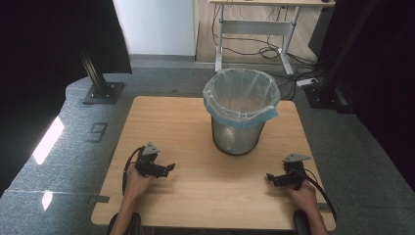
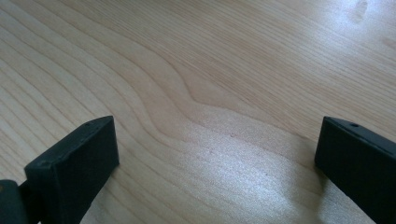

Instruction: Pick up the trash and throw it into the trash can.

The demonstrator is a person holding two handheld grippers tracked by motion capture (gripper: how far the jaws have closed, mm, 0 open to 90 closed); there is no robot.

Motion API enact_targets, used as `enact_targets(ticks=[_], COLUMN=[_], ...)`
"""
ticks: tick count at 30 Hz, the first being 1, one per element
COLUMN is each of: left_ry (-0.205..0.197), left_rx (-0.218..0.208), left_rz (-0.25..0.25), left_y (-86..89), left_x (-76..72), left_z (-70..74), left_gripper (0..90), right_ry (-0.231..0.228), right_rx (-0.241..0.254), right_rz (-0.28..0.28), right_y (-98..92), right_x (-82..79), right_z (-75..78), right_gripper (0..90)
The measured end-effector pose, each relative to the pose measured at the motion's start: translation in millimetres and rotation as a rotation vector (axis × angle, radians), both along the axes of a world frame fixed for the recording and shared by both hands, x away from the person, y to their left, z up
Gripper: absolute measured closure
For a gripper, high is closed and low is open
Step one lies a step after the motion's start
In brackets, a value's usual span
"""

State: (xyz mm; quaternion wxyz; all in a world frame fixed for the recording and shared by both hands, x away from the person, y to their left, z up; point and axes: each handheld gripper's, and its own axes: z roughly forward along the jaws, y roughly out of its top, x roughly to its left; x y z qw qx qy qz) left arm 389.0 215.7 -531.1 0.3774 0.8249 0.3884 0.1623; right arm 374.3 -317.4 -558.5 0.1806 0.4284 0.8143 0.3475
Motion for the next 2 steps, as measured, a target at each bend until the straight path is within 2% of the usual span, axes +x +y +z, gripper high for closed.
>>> enact_targets(ticks=[2], left_ry=[0.009], left_rx=[0.036], left_rz=[0.002], left_y=[-2.0], left_x=[-1.7], left_z=[-7.2], left_gripper=[0.0], right_ry=[0.0], right_rx=[0.0], right_rz=[0.0], right_y=[0.0], right_x=[0.0], right_z=[0.0], right_gripper=[0.0])
